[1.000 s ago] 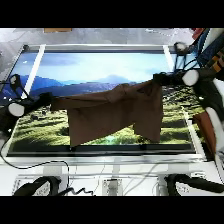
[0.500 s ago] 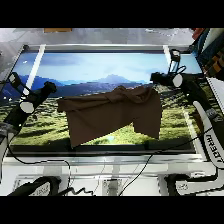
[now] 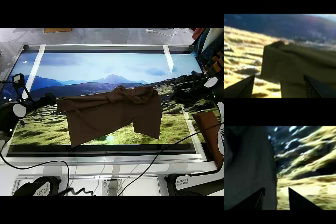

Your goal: Fold the clothes and pants, and hang the long-sleeved shirts on hangers.

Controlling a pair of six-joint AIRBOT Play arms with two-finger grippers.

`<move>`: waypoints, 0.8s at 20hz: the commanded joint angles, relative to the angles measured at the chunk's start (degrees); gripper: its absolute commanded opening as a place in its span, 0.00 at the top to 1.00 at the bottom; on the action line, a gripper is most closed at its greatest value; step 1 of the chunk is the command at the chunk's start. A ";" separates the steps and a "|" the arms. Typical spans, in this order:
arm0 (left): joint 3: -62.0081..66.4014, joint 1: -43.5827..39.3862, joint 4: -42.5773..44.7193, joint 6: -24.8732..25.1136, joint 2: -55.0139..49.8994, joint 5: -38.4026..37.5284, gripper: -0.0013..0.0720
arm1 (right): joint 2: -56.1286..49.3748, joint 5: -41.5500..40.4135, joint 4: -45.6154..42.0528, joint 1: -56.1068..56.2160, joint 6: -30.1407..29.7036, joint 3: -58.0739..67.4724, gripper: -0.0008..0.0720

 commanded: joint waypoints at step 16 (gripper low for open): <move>0.00 0.07 1.53 0.02 0.52 -9.27 0.04 | -16.26 1.05 17.59 -2.47 -15.23 -0.04 0.52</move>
